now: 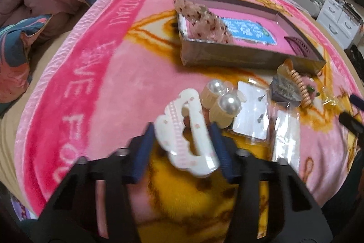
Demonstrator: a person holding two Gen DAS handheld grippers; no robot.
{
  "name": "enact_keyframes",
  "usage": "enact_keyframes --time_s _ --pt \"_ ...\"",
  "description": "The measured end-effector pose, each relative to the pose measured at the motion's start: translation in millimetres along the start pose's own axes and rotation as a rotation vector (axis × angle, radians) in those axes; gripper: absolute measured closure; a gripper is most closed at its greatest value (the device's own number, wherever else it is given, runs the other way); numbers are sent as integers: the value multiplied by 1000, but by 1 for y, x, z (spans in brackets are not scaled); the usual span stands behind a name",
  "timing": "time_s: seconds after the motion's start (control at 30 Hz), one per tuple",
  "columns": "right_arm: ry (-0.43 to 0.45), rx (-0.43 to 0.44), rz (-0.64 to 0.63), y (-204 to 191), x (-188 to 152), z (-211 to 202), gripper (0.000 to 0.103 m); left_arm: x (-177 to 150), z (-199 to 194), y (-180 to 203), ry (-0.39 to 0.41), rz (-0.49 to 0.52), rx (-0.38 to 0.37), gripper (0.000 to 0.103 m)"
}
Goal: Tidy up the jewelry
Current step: 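Grasp the white claw clip with left tool while right tool grasps pink pom-pom, then release the claw clip from left tool into box while right tool drops pom-pom there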
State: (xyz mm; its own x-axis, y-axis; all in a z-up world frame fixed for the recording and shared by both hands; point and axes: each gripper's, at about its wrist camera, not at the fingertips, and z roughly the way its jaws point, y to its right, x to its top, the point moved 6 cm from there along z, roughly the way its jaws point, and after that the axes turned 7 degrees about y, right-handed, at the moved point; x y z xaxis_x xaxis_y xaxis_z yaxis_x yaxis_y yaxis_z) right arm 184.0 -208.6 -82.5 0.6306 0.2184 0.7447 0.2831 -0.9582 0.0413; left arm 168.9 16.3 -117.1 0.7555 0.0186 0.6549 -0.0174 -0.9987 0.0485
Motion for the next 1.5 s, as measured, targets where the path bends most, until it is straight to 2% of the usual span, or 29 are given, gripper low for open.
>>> enact_keyframes --time_s 0.17,0.33,0.47,0.57,0.6,0.63,0.87,1.1,1.5 --pt "-31 -3 -39 -1 9 22 30 1 -4 0 17 29 20 75" --pt "-84 28 -69 -7 15 48 45 2 -6 -14 16 -17 14 75" --pt "-117 35 -98 -13 14 65 52 2 -9 -21 14 -45 2 75" --pt "-142 74 -85 -17 13 75 67 3 -9 -22 14 -54 -11 75" --pt "-150 95 -72 -18 12 78 75 3 -10 -22 16 -54 -14 75" --pt "-148 102 -63 -18 13 80 77 3 -11 -22 17 -53 -16 75" --pt "-90 108 -23 -16 15 67 79 3 -16 -23 28 -62 -29 75" --pt "-38 121 82 8 15 39 79 7 -28 -19 53 -68 -43 75" --pt "55 113 173 39 14 -13 79 14 -46 6 74 -48 -89 75"
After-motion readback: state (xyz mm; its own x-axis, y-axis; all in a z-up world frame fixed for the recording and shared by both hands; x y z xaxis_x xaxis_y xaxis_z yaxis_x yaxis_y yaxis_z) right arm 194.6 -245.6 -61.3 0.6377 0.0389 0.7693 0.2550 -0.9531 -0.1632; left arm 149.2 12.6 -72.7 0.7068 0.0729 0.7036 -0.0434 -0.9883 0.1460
